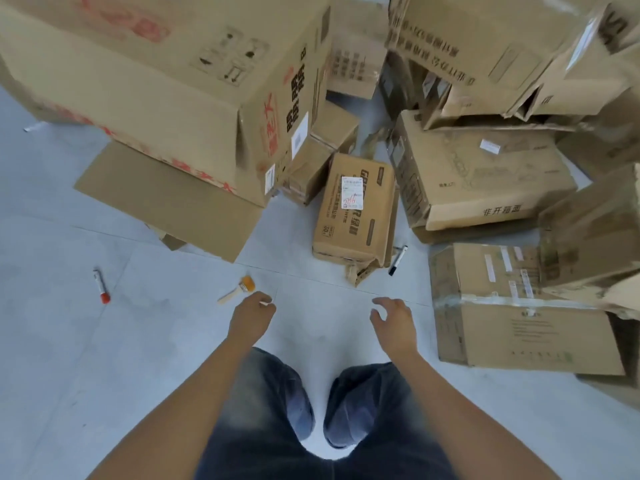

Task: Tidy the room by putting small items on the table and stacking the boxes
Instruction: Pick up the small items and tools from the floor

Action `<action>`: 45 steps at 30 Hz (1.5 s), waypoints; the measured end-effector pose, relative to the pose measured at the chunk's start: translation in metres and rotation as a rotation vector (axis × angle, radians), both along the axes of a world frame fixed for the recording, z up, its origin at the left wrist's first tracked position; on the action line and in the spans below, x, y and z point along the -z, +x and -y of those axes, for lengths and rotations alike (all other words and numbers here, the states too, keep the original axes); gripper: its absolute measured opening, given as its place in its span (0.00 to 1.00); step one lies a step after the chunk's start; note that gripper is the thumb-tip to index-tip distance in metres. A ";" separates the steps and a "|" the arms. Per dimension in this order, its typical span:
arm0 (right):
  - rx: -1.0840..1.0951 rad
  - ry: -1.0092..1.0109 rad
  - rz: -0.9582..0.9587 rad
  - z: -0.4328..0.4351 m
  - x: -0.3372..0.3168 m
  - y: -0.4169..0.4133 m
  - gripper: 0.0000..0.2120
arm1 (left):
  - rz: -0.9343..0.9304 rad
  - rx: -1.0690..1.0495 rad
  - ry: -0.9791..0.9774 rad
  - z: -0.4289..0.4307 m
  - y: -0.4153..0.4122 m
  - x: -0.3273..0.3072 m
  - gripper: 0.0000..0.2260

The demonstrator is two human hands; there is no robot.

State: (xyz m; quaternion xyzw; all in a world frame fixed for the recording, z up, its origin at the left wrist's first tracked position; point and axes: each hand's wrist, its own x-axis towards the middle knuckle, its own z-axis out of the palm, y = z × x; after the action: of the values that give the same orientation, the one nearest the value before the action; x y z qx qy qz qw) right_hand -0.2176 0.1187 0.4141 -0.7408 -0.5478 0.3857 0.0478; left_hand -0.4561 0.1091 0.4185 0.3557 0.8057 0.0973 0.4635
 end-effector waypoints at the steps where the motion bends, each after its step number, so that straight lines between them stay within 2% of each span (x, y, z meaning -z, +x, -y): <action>1: 0.006 0.015 0.009 -0.011 0.023 0.003 0.15 | 0.008 0.004 0.003 -0.009 0.003 0.025 0.11; 8: 0.029 0.078 0.055 -0.078 0.228 0.012 0.15 | -0.130 0.092 0.045 -0.067 -0.002 0.223 0.15; 12: 0.006 0.044 0.141 -0.104 0.338 0.015 0.13 | -0.176 0.022 0.039 -0.073 -0.028 0.333 0.13; 15: -0.022 -0.015 0.187 -0.107 0.386 0.020 0.14 | -0.167 -0.048 -0.017 -0.050 -0.036 0.379 0.15; 19: 0.096 -0.061 0.149 -0.114 0.412 0.017 0.14 | -0.166 -0.038 -0.113 -0.029 -0.040 0.405 0.16; 21: 0.191 -0.084 0.121 -0.121 0.422 0.016 0.10 | -0.180 -0.029 -0.098 -0.035 -0.045 0.416 0.16; 23: 0.250 -0.094 0.154 -0.130 0.433 0.022 0.12 | -0.217 -0.025 -0.063 -0.048 -0.052 0.430 0.16; 27: 0.308 -0.070 0.233 -0.146 0.460 0.048 0.14 | -0.347 -0.034 -0.032 -0.071 -0.073 0.462 0.19; 30: 0.313 -0.046 0.263 -0.152 0.473 0.069 0.09 | -0.499 0.105 -0.085 -0.078 -0.089 0.473 0.19; 34: 0.350 -0.051 0.262 -0.159 0.492 0.086 0.18 | -0.638 0.189 -0.108 -0.081 -0.112 0.485 0.19; 40: 0.271 -0.092 0.324 -0.172 0.513 0.111 0.25 | -0.682 0.151 -0.069 -0.072 -0.135 0.525 0.24; 45: 0.131 -0.131 0.445 -0.190 0.520 0.131 0.28 | -0.781 0.119 -0.011 -0.068 -0.146 0.549 0.15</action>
State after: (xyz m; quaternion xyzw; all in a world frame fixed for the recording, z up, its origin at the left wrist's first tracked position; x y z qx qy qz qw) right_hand -0.0867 0.3086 -0.1057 -0.8431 -0.4693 0.2439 -0.0973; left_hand -0.6021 0.1768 -0.1308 0.4096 0.8999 -0.0766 0.1287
